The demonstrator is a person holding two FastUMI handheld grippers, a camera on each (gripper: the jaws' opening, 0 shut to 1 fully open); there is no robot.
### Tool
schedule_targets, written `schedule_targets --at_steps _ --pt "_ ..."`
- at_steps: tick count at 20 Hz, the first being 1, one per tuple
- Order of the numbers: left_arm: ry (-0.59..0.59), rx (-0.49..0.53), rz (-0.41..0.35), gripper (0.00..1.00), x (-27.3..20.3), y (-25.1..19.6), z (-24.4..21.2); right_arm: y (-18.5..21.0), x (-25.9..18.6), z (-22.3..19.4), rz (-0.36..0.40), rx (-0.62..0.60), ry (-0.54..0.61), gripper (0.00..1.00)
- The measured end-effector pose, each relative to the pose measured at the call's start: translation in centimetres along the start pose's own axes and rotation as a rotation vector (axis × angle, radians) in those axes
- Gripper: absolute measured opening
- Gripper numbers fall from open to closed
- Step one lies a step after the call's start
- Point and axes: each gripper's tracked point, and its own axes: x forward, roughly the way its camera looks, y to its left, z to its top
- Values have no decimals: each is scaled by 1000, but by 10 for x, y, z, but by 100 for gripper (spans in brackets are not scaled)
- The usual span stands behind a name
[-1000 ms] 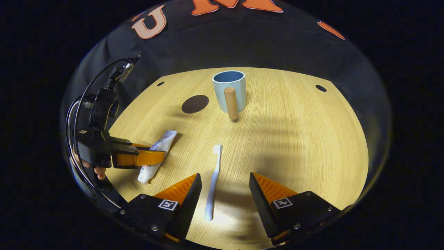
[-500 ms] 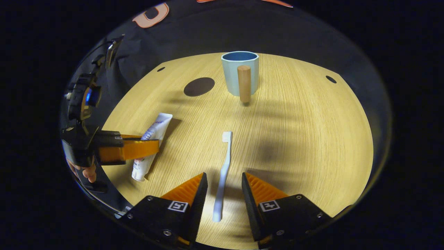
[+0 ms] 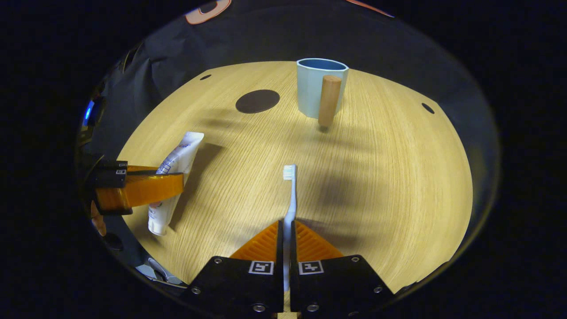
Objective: Put the toothbrush and toothpaste on the desktop into the cup, then pick up the cup and place it on the coaster on the desktop.
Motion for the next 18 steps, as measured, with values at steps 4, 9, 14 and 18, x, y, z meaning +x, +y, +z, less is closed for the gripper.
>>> schedule_targets --at_steps 4,9,14,18 --pt "-71 19 21 15 -6 7 11 -4 -12 20 21 34 -87 4" --pt "-149 40 27 15 -23 8 21 -4 -16 39 37 45 -194 5" --pt "-200 48 21 15 -36 4 29 -6 -26 59 53 61 -293 5" --pt "-242 52 22 14 -49 2 37 -10 -37 80 86 86 -382 4"
